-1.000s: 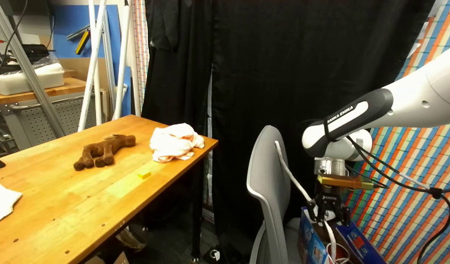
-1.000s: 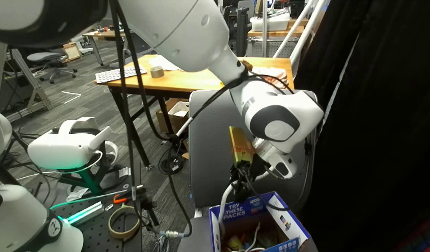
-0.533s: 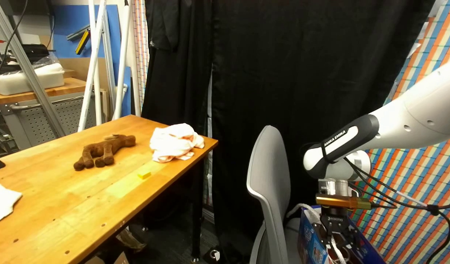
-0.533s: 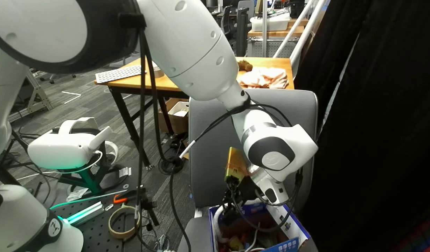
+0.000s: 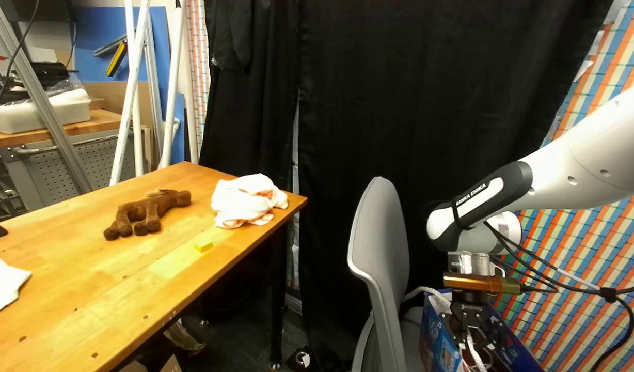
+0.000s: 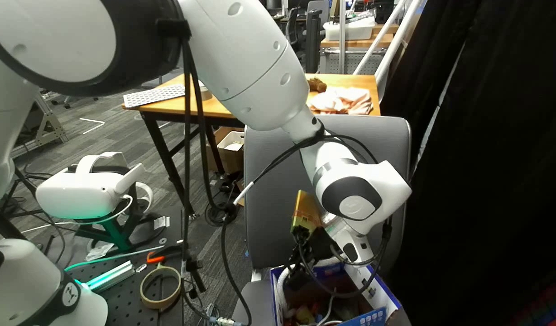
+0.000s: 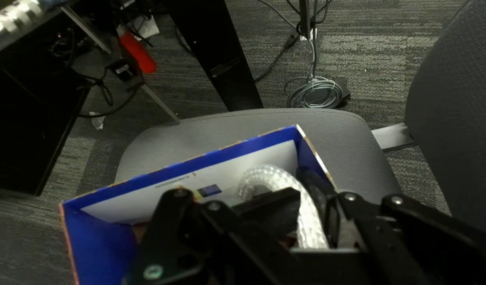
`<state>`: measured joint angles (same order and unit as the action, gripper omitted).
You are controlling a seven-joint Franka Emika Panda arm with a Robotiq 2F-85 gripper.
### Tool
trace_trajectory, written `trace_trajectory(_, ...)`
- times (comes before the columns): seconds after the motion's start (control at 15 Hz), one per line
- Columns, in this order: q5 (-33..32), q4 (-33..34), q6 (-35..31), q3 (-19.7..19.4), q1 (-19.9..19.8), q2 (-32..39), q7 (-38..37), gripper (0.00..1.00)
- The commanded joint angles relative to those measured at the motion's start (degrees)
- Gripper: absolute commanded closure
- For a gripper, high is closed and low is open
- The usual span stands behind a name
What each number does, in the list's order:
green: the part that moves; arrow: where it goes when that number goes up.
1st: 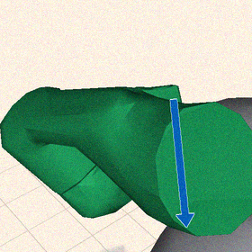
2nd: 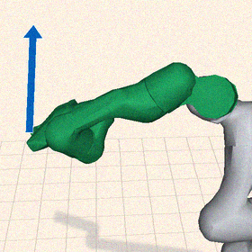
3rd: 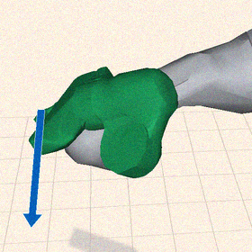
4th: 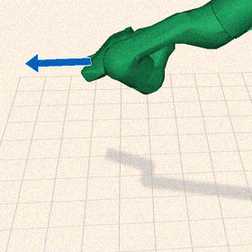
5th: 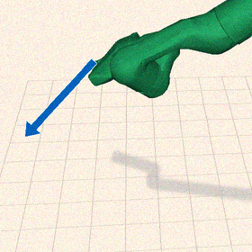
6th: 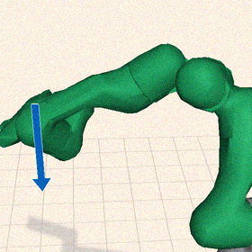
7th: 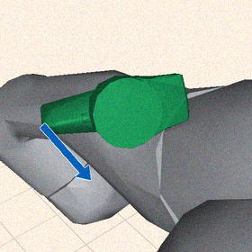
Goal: Remove the rope from the top of the chair.
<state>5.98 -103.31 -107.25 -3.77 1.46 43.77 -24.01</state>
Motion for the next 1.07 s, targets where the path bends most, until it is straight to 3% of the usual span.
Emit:
trace_trajectory(0.0, 0.32, 0.24, 0.19, -0.48, 0.43, 0.15, 0.22, 0.89)
trace_trajectory(0.33, 0.33, 0.24, 0.19, -0.49, 0.43, 0.15, 0.11, 0.89)
trace_trajectory(0.4, 2.37, -3.15, -2.69, -0.46, 0.24, -2.40, -1.69, 0.64)
trace_trajectory(0.47, 3.07, -8.11, -8.44, -0.70, 0.89, -5.02, -3.07, 0.64)
trace_trajectory(0.8, 6.94, -23.86, -27.97, -0.76, 2.12, -14.48, -7.45, 0.27)
trace_trajectory(0.87, 5.13, -15.54, -21.58, -0.52, 1.37, -8.15, -5.30, 0.44)
trace_trajectory(1.0, 5.86, -19.88, -25.41, -0.50, 1.62, -11.01, -6.27, 0.30)
